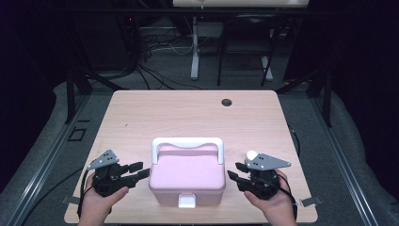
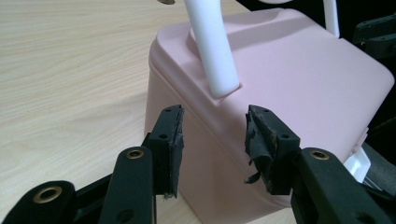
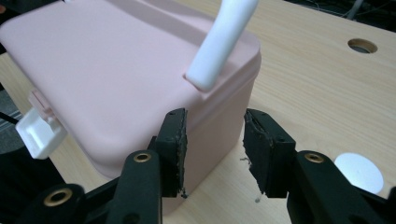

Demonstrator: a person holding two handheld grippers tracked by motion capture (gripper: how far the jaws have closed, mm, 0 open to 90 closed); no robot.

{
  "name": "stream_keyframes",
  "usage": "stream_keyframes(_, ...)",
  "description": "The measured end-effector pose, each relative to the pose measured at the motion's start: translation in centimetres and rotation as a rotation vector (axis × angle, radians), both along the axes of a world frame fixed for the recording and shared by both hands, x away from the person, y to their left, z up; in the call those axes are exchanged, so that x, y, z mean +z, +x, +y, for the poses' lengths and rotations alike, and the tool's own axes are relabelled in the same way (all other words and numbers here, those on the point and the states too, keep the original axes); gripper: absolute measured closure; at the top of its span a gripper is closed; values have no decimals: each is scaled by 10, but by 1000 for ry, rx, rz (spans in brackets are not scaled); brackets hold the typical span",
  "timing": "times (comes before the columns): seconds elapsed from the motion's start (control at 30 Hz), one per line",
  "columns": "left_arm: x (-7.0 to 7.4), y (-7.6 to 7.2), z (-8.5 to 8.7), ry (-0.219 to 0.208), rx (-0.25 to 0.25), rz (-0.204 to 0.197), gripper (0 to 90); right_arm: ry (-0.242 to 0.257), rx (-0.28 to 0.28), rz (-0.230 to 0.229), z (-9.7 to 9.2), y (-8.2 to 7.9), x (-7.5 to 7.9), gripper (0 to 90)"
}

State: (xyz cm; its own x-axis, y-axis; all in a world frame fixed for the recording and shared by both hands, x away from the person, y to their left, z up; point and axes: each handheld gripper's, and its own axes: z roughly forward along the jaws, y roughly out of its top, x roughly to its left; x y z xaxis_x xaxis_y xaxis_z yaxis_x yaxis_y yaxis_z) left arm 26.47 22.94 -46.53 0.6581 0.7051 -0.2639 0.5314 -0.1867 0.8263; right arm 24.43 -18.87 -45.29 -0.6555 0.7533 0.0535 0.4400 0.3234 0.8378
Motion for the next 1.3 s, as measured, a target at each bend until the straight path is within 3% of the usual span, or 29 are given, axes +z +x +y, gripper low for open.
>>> stream_keyframes(0.33, 18, 13, -7, -27, -16, -4, 533, 45, 40, -5, 16, 11, 16, 613)
stream_keyframes(0.43, 22, 18, -11, -26, -30, -6, 530, 57, 37, 18, 17, 19, 19, 625)
stream_keyframes(0.6, 26, 26, -16, -14, -24, -4, 513, 71, 25, 7, 17, 26, 25, 633)
stream_keyframes(0.73, 28, 33, -20, -34, -24, -1, 494, 88, 10, 6, 14, 33, 27, 636)
stream_keyframes(0.9, 24, 37, -22, -32, -20, 5, 493, 85, 7, 2, 15, 36, 20, 604)
stream_keyframes(1.07, 16, 39, -24, -25, -28, 21, 494, 122, 11, 40, 16, 41, 5, 592)
stream_keyframes(1.3, 9, 37, -28, -26, -60, 28, 539, 129, 34, 56, 19, 42, -1, 624)
